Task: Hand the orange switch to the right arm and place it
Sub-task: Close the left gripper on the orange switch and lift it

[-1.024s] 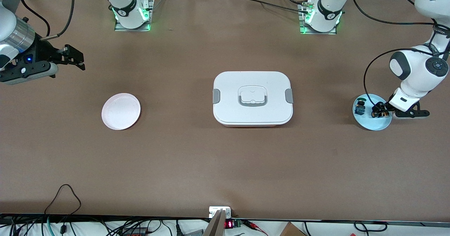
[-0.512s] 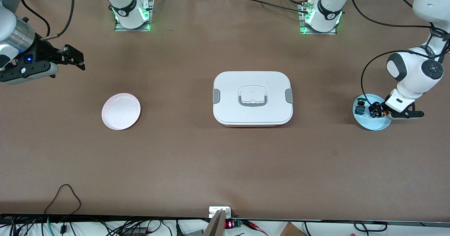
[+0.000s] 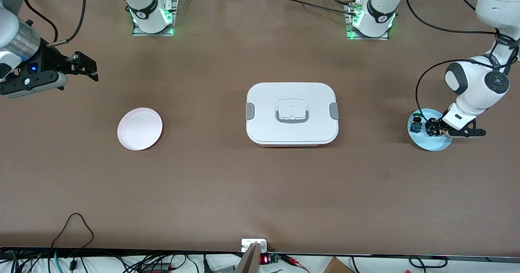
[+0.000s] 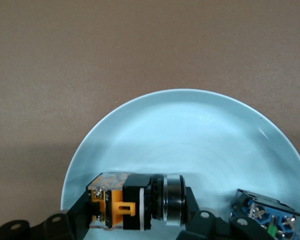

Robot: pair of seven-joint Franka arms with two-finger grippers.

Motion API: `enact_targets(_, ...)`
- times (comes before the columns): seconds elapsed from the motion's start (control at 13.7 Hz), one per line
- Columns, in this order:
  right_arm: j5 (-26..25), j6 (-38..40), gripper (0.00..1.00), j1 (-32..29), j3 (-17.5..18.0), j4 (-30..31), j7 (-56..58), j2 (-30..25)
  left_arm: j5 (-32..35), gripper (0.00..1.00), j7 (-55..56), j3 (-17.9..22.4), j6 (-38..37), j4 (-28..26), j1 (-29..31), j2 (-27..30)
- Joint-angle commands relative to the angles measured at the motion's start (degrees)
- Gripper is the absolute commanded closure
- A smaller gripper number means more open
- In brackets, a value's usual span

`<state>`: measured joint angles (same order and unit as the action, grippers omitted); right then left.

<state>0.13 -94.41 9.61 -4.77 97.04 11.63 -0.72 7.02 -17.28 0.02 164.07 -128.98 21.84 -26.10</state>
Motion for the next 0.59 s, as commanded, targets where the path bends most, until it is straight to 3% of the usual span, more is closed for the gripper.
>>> enact_targets(0.0,0.92,0.28,0.0,-0.39,0.11,0.17,-0.38,-0.6,0.8,0.8,-2.49,-0.73,-0.94,0.56,1.19,0.52)
enact_targets(0.15,0.92,0.11,0.0,-0.39,0.11,0.17,-0.38,-0.68,0.8,0.82,-2.58,-0.81,-1.03,0.65,1.1,2.7)
enact_targets(0.29,0.92,0.02,0.0,-0.73,0.11,0.17,-0.29,-0.51,0.8,0.82,-2.67,-0.99,-7.4,3.01,0.49,5.08)
enact_targets(0.51,0.92,0.11,0.0,-1.0,0.11,0.17,-0.29,-0.51,0.8,0.82,-2.76,-3.01,-35.82,17.91,0.14,4.83)
